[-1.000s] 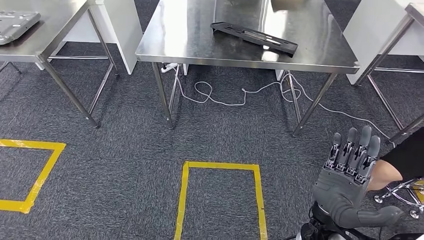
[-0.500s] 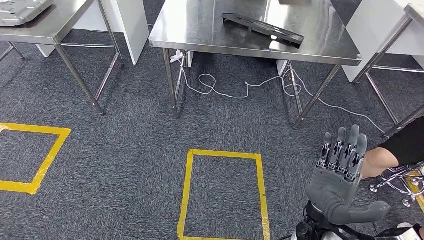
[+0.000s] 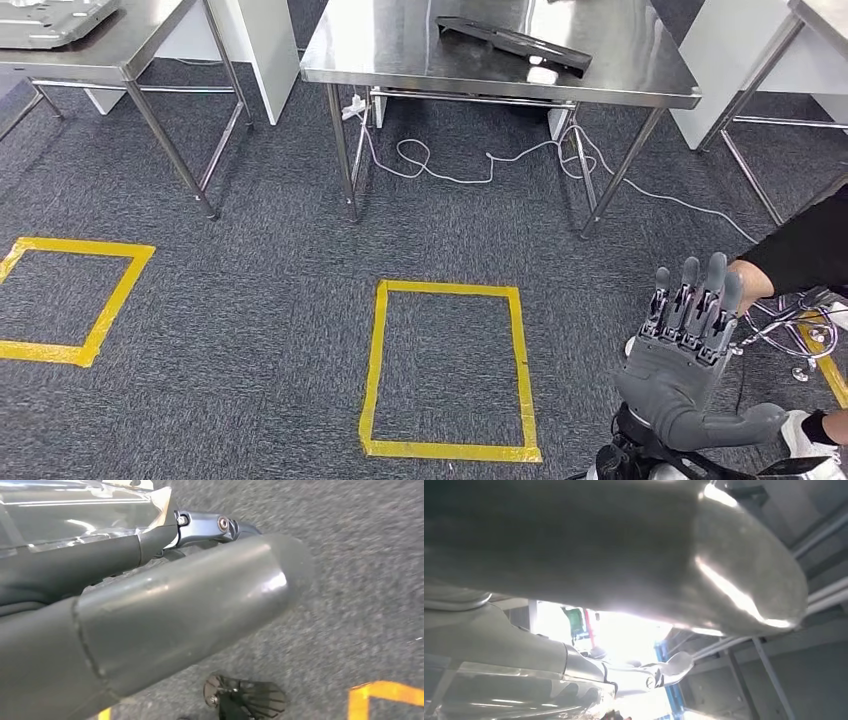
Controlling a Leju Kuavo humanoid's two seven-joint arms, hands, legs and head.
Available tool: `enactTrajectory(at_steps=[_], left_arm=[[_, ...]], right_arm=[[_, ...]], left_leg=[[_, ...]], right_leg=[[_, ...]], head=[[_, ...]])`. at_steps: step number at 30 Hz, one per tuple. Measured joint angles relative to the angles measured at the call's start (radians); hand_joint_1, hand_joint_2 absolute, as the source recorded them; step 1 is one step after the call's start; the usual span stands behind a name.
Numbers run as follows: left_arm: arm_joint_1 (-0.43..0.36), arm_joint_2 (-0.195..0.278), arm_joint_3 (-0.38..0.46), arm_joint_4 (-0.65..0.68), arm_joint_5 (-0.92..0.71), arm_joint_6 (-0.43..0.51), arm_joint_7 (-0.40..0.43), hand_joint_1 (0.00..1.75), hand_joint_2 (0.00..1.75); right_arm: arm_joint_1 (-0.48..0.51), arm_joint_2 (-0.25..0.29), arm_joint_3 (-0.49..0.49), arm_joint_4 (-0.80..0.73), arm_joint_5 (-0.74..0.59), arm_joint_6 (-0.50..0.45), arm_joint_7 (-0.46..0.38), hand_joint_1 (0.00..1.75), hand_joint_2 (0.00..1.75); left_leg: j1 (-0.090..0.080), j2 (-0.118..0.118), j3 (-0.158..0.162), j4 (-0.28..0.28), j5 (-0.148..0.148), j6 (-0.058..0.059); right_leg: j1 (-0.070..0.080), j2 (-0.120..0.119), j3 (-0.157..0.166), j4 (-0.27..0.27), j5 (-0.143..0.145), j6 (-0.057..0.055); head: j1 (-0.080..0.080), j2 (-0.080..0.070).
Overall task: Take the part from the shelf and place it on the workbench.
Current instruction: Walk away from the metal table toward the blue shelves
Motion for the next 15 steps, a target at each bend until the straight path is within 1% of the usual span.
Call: enactTrajectory(at_steps=[1, 2, 3, 4, 5, 6, 7, 8, 9, 10, 11, 12, 13, 14, 15], left_arm=[[0.001, 0.000, 0.000, 0.000, -0.001, 0.000, 0.000, 0.00, 0.00], [0.001, 0.001, 0.000, 0.000, -0.001, 0.000, 0.000, 0.00, 0.00], [0.001, 0.001, 0.000, 0.000, -0.002, 0.000, 0.000, 0.00, 0.00], [0.001, 0.002, 0.000, 0.000, -0.002, 0.000, 0.000, 0.00, 0.00], [0.001, 0.003, 0.000, 0.000, -0.002, 0.000, 0.000, 0.00, 0.00], [0.001, 0.003, 0.000, 0.000, -0.003, 0.000, 0.000, 0.00, 0.00], [0.000, 0.003, 0.000, 0.000, -0.003, 0.000, 0.000, 0.00, 0.00], [-0.001, 0.002, 0.000, 0.000, -0.004, 0.000, 0.000, 0.00, 0.00], [-0.002, 0.002, 0.000, 0.000, -0.005, 0.000, 0.000, 0.00, 0.00], [-0.004, 0.002, 0.000, 0.000, -0.006, 0.000, 0.000, 0.00, 0.00], [-0.004, 0.002, 0.000, 0.000, -0.006, 0.000, -0.001, 0.00, 0.00], [-0.003, 0.002, 0.000, 0.000, -0.007, 0.000, -0.001, 0.00, 0.00], [-0.003, 0.002, 0.000, 0.000, -0.007, 0.000, -0.001, 0.00, 0.00], [-0.002, 0.002, 0.000, 0.000, -0.007, 0.000, -0.002, 0.00, 0.00], [-0.001, 0.003, 0.000, 0.000, -0.007, 0.000, -0.003, 0.00, 0.00]], right_arm=[[0.001, 0.000, 0.001, 0.001, -0.001, -0.002, 0.000, 0.00, 0.00], [0.003, 0.000, 0.002, 0.002, -0.001, -0.004, 0.000, 0.00, 0.00], [0.004, 0.000, 0.003, 0.004, -0.001, -0.005, 0.000, 0.00, 0.00], [0.005, 0.000, 0.004, 0.006, -0.001, -0.005, 0.000, 0.00, 0.00], [0.006, 0.000, 0.005, 0.008, -0.001, -0.005, 0.000, 0.00, 0.00], [0.006, -0.001, 0.005, 0.009, -0.001, -0.005, 0.000, 0.00, 0.00], [0.007, -0.001, 0.005, 0.010, -0.001, -0.005, 0.000, 0.00, 0.00], [0.006, -0.001, 0.006, 0.010, -0.001, -0.005, 0.000, 0.00, 0.00], [0.006, -0.001, 0.006, 0.010, 0.000, -0.006, 0.000, 0.00, 0.00], [0.006, -0.002, 0.006, 0.010, 0.001, -0.008, 0.000, 0.00, 0.00], [0.007, -0.003, 0.006, 0.010, 0.003, -0.012, 0.000, 0.00, 0.00], [0.008, -0.005, 0.006, 0.010, 0.006, -0.017, 0.000, 0.00, 0.00], [0.010, -0.006, 0.006, 0.011, 0.008, -0.024, 0.000, 0.00, 0.00], [0.012, -0.008, 0.006, 0.012, 0.011, -0.031, 0.000, 0.00, 0.00], [0.012, -0.010, 0.006, 0.012, 0.014, -0.037, 0.000, 0.00, 0.00]], left_leg=[[0.002, -0.001, -0.012, 0.059, -0.060, -0.006], [0.006, -0.001, -0.022, 0.126, -0.103, -0.012], [0.011, -0.001, -0.027, 0.184, -0.115, -0.020], [0.016, 0.000, -0.022, 0.221, -0.100, -0.027], [0.023, 0.000, 0.000, 0.223, -0.068, -0.035], [0.030, 0.000, 0.040, 0.191, -0.039, -0.044], [0.039, 0.000, 0.096, 0.131, -0.027, -0.053], [0.044, -0.001, 0.152, 0.057, -0.036, -0.059], [0.047, -0.003, 0.191, -0.002, -0.056, -0.058], [0.045, -0.004, 0.212, -0.040, -0.074, -0.052], [0.040, -0.006, 0.211, -0.056, -0.081, -0.040], [0.037, -0.004, 0.200, -0.058, -0.075, -0.024], [0.034, -0.002, 0.188, -0.060, -0.064, -0.010], [0.033, 0.001, 0.174, -0.062, -0.053, 0.005], [0.034, 0.003, 0.160, -0.064, -0.041, 0.015]], right_leg=[[0.001, -0.001, -0.015, 0.000, 0.014, -0.003], [0.000, -0.002, -0.030, 0.001, 0.028, -0.004], [-0.001, -0.003, -0.045, 0.003, 0.041, 0.000], [-0.004, -0.004, -0.060, 0.008, 0.052, 0.006], [-0.009, -0.005, -0.078, 0.015, 0.062, 0.012], [-0.013, -0.006, -0.096, 0.027, 0.069, 0.019], [-0.015, -0.007, -0.115, 0.043, 0.073, 0.025], [-0.015, -0.007, -0.133, 0.064, 0.075, 0.030], [-0.011, -0.007, -0.147, 0.081, 0.077, 0.037], [-0.008, -0.008, -0.158, 0.093, 0.082, 0.047], [-0.006, -0.008, -0.166, 0.097, 0.090, 0.060], [-0.007, -0.007, -0.173, 0.096, 0.098, 0.071], [-0.010, -0.006, -0.181, 0.100, 0.093, 0.077], [-0.013, -0.005, -0.193, 0.116, 0.072, 0.077], [-0.017, -0.003, -0.207, 0.153, 0.033, 0.074]], head=[[-0.001, 0.000], [-0.003, 0.000], [-0.003, 0.000], [-0.003, 0.000], [-0.003, 0.000], [-0.003, 0.000], [-0.005, 0.000], [-0.006, 0.000], [-0.006, 0.000], [-0.006, 0.000], [-0.005, 0.000], [-0.005, 0.000], [-0.006, 0.000], [-0.006, 0.000], [-0.005, 0.000]])
